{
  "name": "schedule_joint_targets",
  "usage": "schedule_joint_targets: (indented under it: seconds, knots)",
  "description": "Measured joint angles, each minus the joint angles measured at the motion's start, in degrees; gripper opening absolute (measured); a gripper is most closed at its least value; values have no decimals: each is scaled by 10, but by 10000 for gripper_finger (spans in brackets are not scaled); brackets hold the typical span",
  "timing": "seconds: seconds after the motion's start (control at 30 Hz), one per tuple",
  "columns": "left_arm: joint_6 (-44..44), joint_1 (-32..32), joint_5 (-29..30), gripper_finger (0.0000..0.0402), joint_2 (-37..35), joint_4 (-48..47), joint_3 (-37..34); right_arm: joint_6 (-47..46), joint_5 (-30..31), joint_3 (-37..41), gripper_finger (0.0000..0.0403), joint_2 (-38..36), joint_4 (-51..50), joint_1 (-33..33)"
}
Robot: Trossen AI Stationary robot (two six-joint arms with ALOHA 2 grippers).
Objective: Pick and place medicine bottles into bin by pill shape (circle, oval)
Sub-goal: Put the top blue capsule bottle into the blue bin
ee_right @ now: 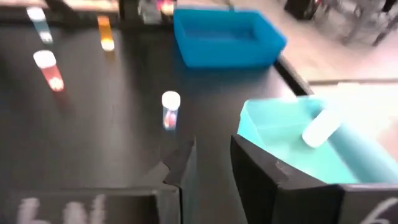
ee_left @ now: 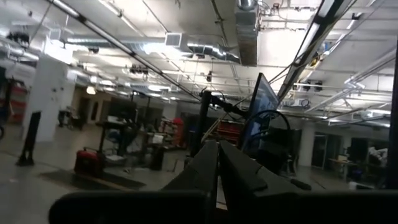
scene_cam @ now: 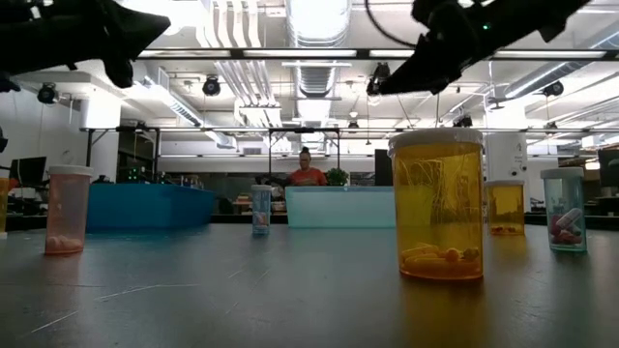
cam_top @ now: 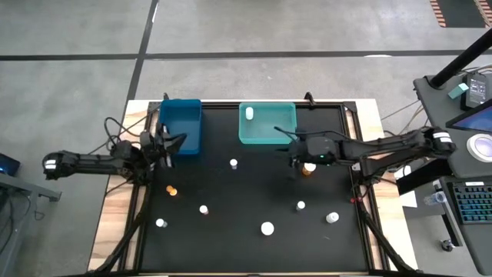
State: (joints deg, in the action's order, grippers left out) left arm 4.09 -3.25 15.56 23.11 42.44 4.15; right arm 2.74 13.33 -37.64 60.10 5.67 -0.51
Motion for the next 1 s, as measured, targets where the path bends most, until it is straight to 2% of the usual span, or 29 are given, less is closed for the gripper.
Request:
schedule_joint_targets:
  seconds: [0.23, 0.37, 0.57, 1.0]
  knots:
    - [72, 0, -16, 1, 105, -1, 62, 81, -9, 81, 59, -58, 153, 0]
    - [115, 0, -29, 1, 171, -61, 108, 126, -43, 109, 52, -86, 217, 0]
    - [151, 0, -29, 1, 263, -239, 212, 162, -60, 120, 49, -116, 248, 1]
    - [130, 19, -41, 1, 448, -634, 466, 202, -63, 131, 49, -138, 247, 1]
